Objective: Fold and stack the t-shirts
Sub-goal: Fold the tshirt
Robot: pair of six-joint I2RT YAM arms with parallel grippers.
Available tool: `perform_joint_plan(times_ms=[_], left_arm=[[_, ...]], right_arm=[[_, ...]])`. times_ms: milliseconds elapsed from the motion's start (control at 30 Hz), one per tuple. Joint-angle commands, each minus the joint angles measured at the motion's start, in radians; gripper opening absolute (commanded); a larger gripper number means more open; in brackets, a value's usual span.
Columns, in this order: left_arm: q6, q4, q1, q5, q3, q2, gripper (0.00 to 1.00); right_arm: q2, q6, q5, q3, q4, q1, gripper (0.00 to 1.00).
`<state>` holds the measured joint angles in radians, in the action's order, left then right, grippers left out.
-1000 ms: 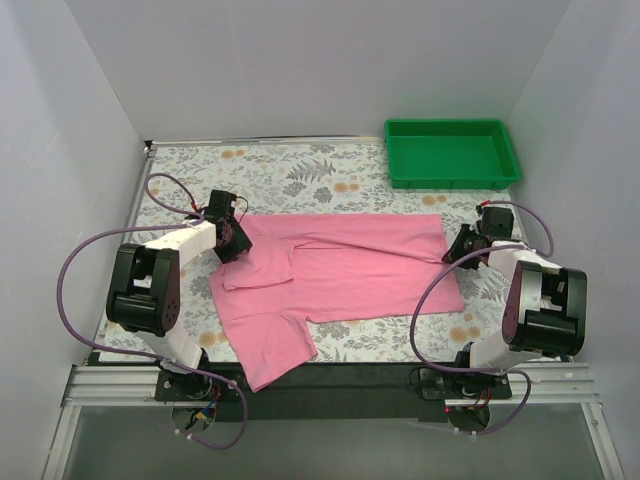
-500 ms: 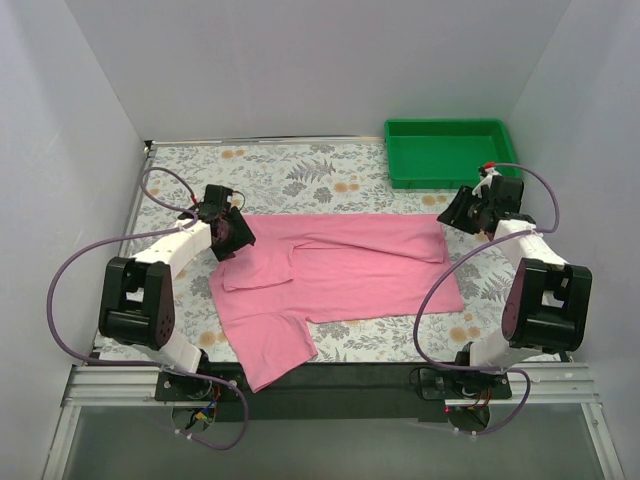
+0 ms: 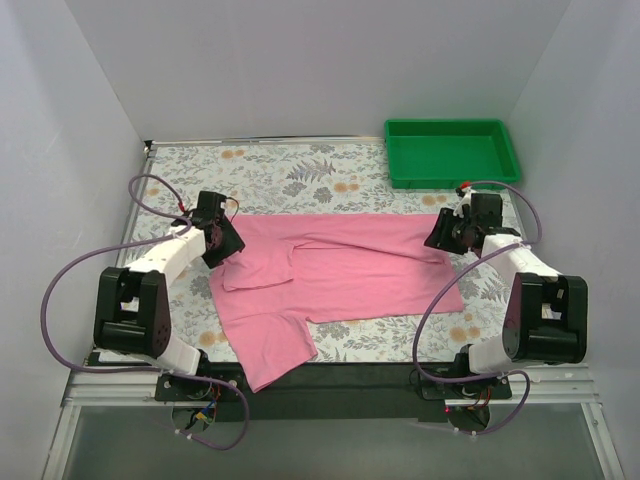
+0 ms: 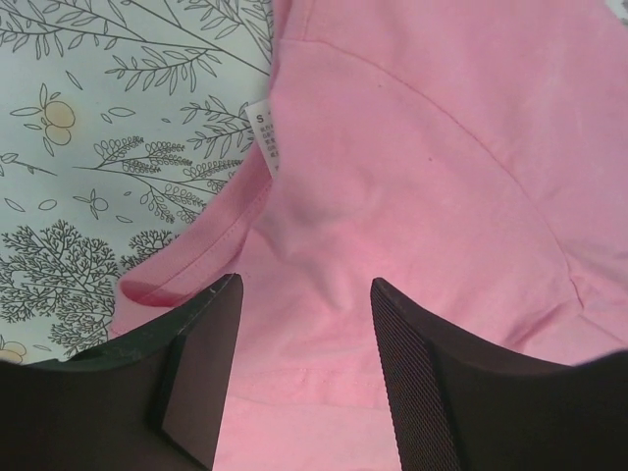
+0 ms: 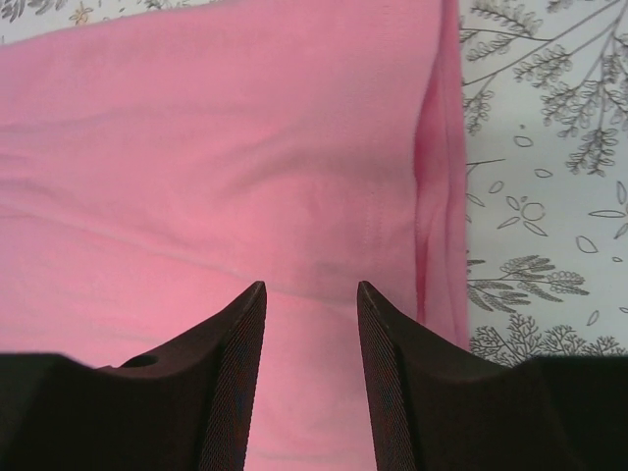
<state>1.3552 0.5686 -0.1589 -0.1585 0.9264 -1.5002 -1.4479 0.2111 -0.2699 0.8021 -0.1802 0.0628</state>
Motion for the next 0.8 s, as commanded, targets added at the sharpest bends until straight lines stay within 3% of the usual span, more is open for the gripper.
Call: perform_joint_plan(times_ms=[0,367,767], left_arm=[[0.012,-0.009,0.005,-0.033,0.003,-0.029,0.51],[0.001,-0.079,0.012,-0.141,0.092,-0.121,0.5],[0.01,-0.079,0.047,-0.139,0.246,-0.288,0.45]], right_arm=[[0.032,-0.036,0.049,0.005,-0.013,-0.035,0.42],[0.023,-0.047,0.049,0.022,-0.015,-0.06,0.42],[0.017,-0.05,0.058,0.017,-0.016,-0.061,0.42]])
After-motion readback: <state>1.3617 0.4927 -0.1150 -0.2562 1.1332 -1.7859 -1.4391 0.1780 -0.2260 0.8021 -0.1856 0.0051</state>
